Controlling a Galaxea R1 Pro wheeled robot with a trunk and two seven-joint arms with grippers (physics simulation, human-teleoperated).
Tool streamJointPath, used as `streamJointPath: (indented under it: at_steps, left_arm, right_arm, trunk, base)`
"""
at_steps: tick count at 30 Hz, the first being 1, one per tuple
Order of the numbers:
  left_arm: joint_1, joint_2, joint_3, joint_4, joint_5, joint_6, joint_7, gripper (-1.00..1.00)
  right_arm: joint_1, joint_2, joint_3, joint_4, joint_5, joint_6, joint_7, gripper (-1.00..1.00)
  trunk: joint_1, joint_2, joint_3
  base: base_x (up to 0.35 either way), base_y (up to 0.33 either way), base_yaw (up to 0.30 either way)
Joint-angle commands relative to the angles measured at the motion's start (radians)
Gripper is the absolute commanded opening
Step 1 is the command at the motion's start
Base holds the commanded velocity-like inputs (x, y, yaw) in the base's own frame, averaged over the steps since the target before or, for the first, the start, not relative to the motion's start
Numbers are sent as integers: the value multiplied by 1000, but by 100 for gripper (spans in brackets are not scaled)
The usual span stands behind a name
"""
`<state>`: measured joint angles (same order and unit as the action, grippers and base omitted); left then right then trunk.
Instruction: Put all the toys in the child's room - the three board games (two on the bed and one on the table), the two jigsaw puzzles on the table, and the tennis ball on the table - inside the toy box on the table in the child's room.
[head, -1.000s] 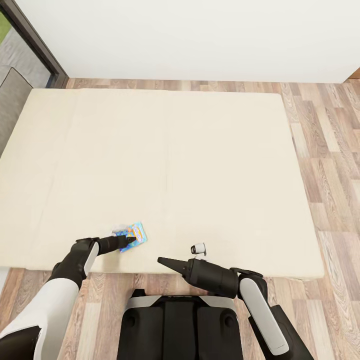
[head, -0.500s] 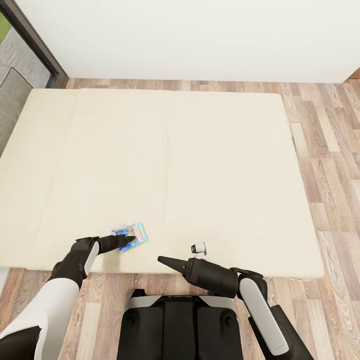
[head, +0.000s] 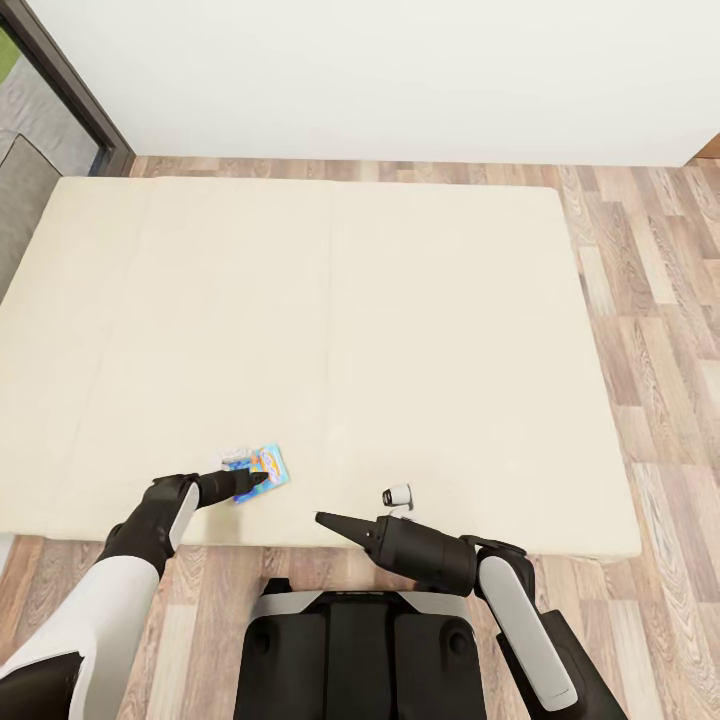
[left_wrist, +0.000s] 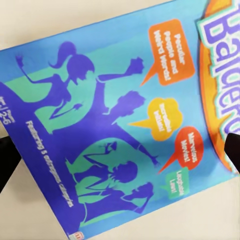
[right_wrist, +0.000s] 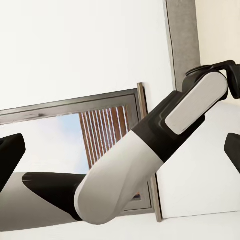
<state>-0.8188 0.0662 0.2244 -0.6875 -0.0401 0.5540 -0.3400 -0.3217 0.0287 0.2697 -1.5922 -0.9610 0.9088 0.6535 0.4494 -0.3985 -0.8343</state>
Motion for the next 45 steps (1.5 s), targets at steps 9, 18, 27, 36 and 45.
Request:
streamJointPath:
  at_steps: [9,18,27,36,45]
  left_arm:
    - [0,-5,4,-1,-4,6,-7,100]
    - [0,-12,3,-1,-4,5,-7,100]
    - [0,-16,3,-1,-4,4,-7,100]
    - [0,-16,2,-1,-4,4,-7,100]
    - [0,-15,1,-1,-4,4,-8,100]
  right_arm:
    - [0,0,0,0,-1,5,2,100]
    - [0,0,-1,0,-1,5,2,100]
    - [0,0,0,0,-1,5,2,100]
    - [0,0,-1,0,-1,5,2,100]
    - [0,0,-1,0,-1,5,2,100]
  trunk:
    - [1,-1,-1]
    - [1,-1,-1]
    - [1,-1,-1]
    - [1,-1,0]
    - [1,-1,2]
  base:
    - [29,-90,0]
    - [3,-146,0]
    - [0,-140,0]
    - [-26,-36,0]
    - [-14,-13,-19]
